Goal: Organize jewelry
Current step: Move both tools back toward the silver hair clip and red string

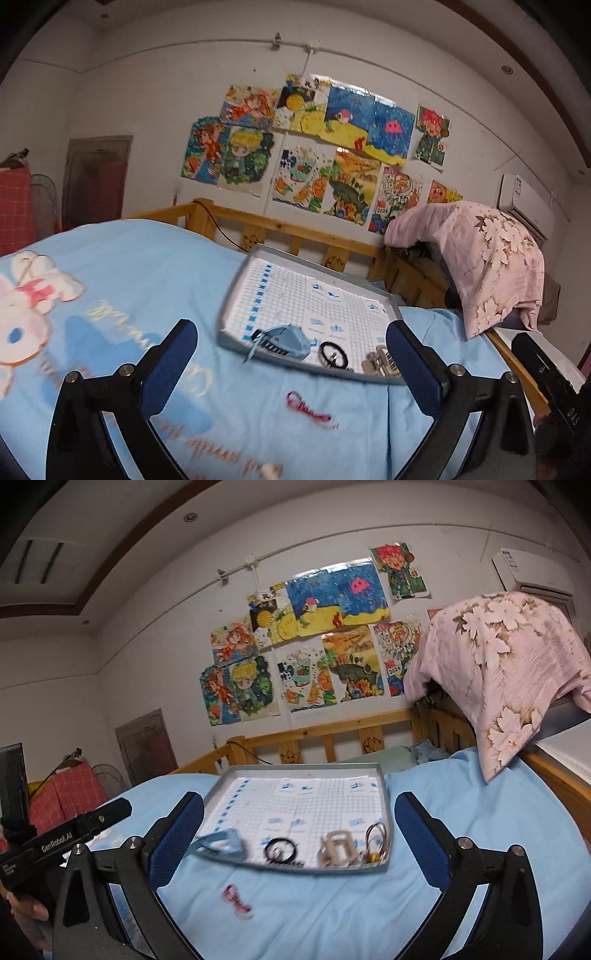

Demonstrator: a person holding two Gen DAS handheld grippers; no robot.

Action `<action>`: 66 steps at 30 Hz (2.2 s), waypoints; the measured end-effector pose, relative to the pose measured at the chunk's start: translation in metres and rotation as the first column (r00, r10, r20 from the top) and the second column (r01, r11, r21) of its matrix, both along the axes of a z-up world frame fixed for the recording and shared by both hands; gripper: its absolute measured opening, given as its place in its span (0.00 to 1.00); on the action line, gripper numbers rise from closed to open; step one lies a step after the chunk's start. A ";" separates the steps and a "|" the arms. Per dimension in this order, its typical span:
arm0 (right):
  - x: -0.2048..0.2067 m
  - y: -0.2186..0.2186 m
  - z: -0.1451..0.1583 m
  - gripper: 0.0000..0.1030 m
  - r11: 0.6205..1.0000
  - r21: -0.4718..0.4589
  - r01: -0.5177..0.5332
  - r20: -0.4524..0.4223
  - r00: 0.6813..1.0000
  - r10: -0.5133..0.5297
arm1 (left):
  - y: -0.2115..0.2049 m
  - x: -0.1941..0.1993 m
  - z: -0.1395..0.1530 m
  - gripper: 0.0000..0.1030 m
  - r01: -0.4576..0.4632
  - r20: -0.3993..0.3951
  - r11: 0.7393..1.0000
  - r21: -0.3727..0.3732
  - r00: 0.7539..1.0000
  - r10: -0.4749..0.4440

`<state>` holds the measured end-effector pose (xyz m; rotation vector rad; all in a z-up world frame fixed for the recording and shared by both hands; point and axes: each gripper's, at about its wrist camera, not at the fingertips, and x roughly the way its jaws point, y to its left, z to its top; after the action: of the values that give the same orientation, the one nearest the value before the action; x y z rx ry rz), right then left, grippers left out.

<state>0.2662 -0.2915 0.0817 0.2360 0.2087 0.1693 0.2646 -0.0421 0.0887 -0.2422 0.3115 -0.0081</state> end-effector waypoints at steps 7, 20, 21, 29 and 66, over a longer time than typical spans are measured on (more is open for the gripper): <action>-0.076 0.023 -0.012 0.98 0.999 -0.045 -0.011 0.027 1.000 0.012 | 0.022 -0.064 -0.007 1.00 -0.012 0.009 1.000 -0.002 1.000 0.012; -0.169 0.031 -0.048 0.98 0.998 -0.047 0.053 -0.005 0.999 -0.053 | 0.040 -0.150 -0.055 1.00 -0.044 -0.024 0.999 0.018 0.999 0.045; -0.173 0.034 -0.049 0.98 0.997 -0.052 0.053 -0.005 0.999 -0.054 | 0.041 -0.154 -0.057 1.00 -0.040 -0.026 0.999 0.020 0.999 0.040; -0.197 0.055 -0.060 0.98 0.993 -0.111 0.029 -0.051 0.998 -0.035 | 0.043 -0.174 -0.064 1.00 0.006 -0.043 0.998 0.068 0.999 -0.003; -0.071 0.012 -0.022 0.98 0.992 -0.098 0.082 0.066 0.995 -0.076 | 0.017 -0.065 -0.060 1.00 -0.043 -0.079 0.991 0.127 0.995 0.053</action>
<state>0.1948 -0.2793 0.0601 0.1382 0.1450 0.0869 0.1998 -0.0252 0.0283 -0.1254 0.3867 0.0692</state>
